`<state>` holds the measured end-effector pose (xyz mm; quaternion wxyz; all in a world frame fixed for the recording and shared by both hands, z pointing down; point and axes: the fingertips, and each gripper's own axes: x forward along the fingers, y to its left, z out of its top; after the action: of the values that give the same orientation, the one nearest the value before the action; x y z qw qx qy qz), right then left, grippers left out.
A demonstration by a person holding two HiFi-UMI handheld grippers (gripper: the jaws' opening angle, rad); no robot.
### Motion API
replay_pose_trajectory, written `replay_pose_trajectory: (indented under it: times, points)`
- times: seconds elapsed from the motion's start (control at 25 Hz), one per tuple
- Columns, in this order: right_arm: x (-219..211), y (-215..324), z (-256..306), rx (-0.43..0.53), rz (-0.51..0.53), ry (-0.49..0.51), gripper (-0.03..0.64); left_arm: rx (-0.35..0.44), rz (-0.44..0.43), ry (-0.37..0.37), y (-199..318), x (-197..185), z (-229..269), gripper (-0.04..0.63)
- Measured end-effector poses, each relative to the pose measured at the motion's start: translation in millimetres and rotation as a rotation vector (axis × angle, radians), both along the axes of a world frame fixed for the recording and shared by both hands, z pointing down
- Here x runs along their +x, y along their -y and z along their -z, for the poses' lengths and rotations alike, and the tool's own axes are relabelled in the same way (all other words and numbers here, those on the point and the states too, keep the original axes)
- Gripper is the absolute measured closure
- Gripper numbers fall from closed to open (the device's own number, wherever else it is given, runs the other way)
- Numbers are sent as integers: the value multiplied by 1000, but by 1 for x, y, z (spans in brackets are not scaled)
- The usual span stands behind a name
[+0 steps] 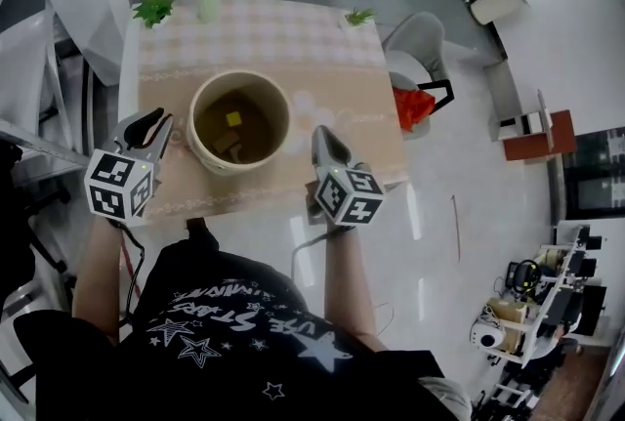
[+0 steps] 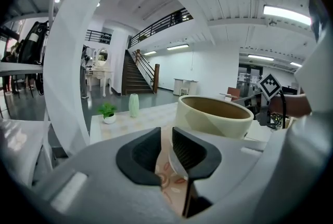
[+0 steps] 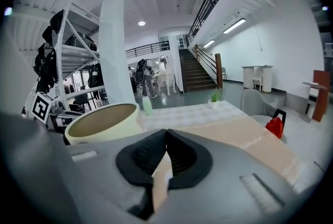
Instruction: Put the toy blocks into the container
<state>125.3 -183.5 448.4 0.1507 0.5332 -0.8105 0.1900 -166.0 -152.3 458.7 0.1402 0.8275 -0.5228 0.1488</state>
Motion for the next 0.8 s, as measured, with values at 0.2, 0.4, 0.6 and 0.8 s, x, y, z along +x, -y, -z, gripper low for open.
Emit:
replay_pose_trajectory:
  times: [0.2, 0.4, 0.6, 0.8]
  points:
    - [1, -27, -3, -9, 43, 20, 612, -14, 54, 20, -29, 5, -4, 554]
    - [4, -54, -2, -1, 80, 37, 612, -12, 79, 36, -65, 14, -2, 584]
    - [6, -88, 1, 10, 108, 49, 612, -6, 80, 41, -101, 30, 0, 584]
    - [13, -126, 6, 21, 136, 50, 612, 2, 88, 41, -139, 49, 2, 584]
